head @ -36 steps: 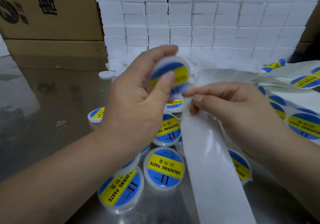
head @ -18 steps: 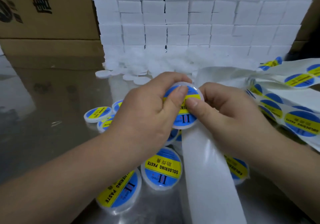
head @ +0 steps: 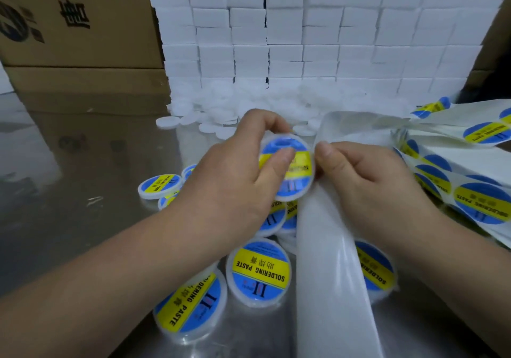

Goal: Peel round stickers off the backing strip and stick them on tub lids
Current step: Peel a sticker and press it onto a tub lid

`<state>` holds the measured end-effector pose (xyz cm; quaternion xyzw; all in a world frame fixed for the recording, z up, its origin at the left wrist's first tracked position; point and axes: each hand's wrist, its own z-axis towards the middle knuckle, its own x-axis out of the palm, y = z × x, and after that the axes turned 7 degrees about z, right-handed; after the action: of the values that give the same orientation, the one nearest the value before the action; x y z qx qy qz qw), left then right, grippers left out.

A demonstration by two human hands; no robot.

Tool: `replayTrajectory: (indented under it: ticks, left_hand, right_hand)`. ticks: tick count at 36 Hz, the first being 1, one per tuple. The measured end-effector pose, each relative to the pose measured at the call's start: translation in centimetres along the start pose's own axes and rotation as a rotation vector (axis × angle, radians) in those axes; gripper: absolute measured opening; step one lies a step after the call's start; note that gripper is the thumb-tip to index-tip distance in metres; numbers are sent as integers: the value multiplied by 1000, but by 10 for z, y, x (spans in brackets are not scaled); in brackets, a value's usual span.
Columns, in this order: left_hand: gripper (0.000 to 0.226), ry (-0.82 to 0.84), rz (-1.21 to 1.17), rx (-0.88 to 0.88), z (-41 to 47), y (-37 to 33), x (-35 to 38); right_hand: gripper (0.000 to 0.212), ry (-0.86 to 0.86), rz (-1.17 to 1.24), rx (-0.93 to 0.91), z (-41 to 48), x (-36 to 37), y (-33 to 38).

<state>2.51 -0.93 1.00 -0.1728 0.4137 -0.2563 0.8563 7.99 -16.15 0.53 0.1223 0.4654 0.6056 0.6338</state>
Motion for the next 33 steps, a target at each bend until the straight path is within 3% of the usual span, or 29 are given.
replayTrajectory:
  ticks: [5, 12, 16, 19, 24, 28, 31, 33]
  left_hand:
    - [14, -105, 21, -106, 12, 14, -5]
    - [27, 58, 333, -174, 22, 29, 10]
    - [36, -10, 464, -145, 24, 23, 3]
    - [25, -4, 170, -70, 18, 8, -2]
    - [21, 111, -379, -171, 13, -4, -2]
    - [18, 63, -634, -242, 14, -6, -4]
    - [18, 27, -693, -253, 14, -5, -3]
    - [18, 2, -728, -258, 14, -4, -3]
  right_hand:
    - [26, -8, 135, -5, -1, 0, 2]
    - [45, 78, 88, -144, -1, 2, 3]
    - [48, 64, 84, -231, -2, 1, 2]
    - [50, 87, 80, -305, -1, 2, 2]
    - [45, 98, 121, -362, -2, 2, 4]
    - [21, 103, 189, -370, -5, -2, 8]
    - [21, 39, 227, -384, -9, -4, 10]
    - [23, -97, 273, -365, -10, -5, 11]
